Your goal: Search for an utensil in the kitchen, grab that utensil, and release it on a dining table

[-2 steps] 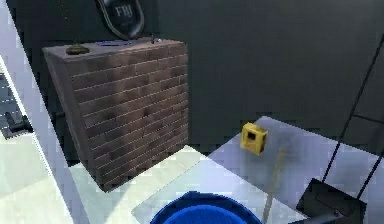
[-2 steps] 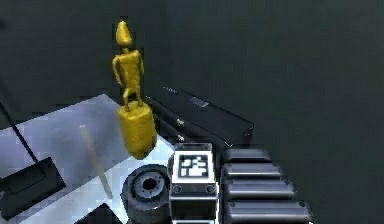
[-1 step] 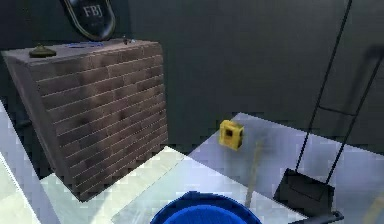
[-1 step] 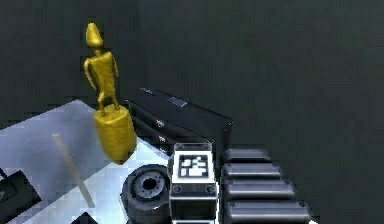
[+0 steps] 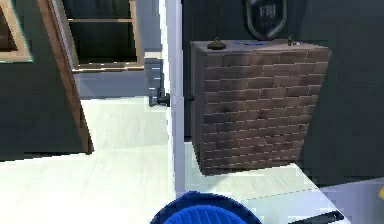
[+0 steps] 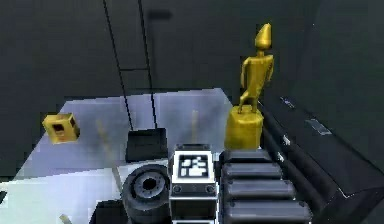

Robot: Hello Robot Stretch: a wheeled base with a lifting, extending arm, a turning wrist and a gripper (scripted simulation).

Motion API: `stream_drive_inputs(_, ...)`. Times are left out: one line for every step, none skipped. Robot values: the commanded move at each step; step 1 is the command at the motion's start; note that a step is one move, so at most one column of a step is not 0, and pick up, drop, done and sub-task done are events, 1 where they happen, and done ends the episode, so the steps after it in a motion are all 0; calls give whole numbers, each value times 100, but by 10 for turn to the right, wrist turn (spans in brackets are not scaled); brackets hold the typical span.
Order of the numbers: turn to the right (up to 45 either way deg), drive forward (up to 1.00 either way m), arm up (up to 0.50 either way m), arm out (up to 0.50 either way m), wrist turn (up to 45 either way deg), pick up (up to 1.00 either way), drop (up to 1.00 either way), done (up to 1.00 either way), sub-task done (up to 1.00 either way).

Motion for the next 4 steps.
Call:
stream_drive_inputs(0,25,0,0,0,0,0,0,0)
stream_drive_inputs(450,0,0,0,0,0,0,0,0)
stream_drive_inputs(360,0,0,0,0,0,0,0,0)
stream_drive_inputs(-450,0,0,0,0,0,0,0,0)
